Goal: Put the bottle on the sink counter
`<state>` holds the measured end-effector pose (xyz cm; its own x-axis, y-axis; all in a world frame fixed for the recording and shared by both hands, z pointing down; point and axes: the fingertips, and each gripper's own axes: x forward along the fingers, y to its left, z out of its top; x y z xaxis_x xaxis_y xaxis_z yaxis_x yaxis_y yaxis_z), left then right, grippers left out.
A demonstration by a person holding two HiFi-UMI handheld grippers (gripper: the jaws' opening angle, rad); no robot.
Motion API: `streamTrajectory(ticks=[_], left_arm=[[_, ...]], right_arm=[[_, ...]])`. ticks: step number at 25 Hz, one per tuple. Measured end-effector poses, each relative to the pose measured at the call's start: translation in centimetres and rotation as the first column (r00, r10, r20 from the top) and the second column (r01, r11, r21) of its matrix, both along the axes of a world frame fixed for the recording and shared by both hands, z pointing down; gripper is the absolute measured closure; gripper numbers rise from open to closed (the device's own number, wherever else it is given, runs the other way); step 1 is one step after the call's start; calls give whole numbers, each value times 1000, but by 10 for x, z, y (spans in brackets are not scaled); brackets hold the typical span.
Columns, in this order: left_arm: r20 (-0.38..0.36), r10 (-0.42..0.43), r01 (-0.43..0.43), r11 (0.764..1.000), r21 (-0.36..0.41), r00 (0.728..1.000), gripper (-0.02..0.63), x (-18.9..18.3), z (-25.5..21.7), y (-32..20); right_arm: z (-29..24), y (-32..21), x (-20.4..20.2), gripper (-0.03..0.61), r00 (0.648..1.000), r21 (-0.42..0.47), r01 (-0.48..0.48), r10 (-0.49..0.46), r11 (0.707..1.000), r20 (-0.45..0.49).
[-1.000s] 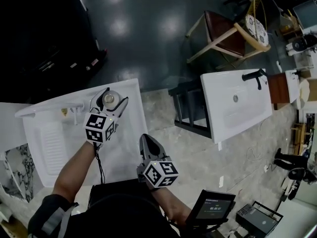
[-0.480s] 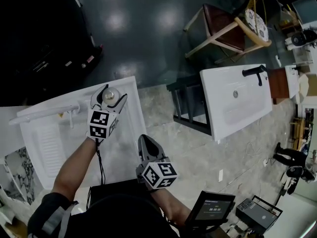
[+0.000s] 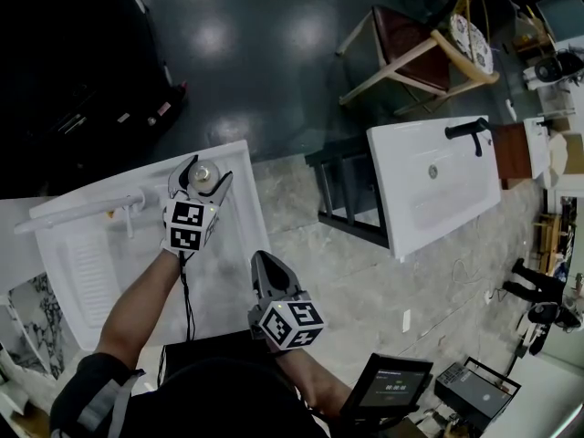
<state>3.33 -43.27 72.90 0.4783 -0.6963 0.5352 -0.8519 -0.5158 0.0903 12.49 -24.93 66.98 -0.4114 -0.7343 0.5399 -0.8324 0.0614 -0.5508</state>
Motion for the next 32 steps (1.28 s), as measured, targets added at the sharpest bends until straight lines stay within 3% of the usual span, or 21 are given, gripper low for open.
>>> streamTrajectory(ticks=[12, 32], left_arm=[[6, 7, -7, 999, 53, 1000, 270, 7, 3, -6], [-18, 8, -7, 998, 57, 1000, 250, 6, 2, 1]], right_arm=[[2, 8, -3, 583, 1000, -15, 10, -10, 1000, 5], [-14, 12, -3, 583, 1000, 4, 20, -20, 1000, -10]])
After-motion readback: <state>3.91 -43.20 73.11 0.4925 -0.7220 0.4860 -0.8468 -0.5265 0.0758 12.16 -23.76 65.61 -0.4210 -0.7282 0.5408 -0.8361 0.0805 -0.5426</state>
